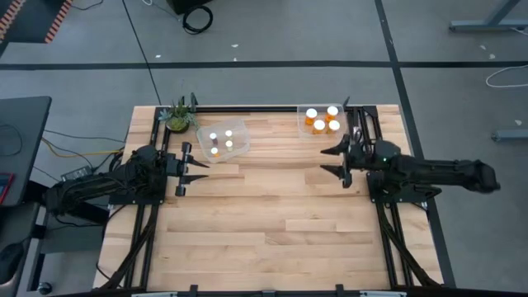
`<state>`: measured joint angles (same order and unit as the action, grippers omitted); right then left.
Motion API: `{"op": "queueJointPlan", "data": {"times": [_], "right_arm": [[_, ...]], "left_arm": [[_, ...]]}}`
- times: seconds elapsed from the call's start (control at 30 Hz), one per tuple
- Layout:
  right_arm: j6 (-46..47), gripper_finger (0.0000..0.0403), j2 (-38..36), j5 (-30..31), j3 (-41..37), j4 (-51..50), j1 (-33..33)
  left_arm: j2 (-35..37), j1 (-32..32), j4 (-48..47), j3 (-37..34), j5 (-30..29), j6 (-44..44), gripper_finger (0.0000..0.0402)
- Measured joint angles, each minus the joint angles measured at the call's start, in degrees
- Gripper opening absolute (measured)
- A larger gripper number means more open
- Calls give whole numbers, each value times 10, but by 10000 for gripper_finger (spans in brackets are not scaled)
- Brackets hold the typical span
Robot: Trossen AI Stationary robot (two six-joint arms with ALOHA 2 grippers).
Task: Pick and place medicine bottles into bin by pill shape (circle, oval)
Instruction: Return to Home Position
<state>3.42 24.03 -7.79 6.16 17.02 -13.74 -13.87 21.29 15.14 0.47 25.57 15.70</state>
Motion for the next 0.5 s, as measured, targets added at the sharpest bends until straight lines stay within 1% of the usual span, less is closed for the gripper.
{"op": "queueJointPlan", "data": {"times": [0.07, 0.17, 0.37, 0.5], "right_arm": [[-4, 264, -2, 4, -21, 23, 9], [1, 264, -6, 12, -22, 15, 12], [-22, 264, -26, 8, 18, -91, 12], [-26, 264, -44, 2, 10, -99, 12]], "left_arm": [[0, 0, 0, 0, 0, 0, 148], [0, 0, 0, 0, 0, 0, 148], [0, 0, 0, 0, 0, 0, 142], [0, 0, 0, 0, 0, 0, 140]]}}
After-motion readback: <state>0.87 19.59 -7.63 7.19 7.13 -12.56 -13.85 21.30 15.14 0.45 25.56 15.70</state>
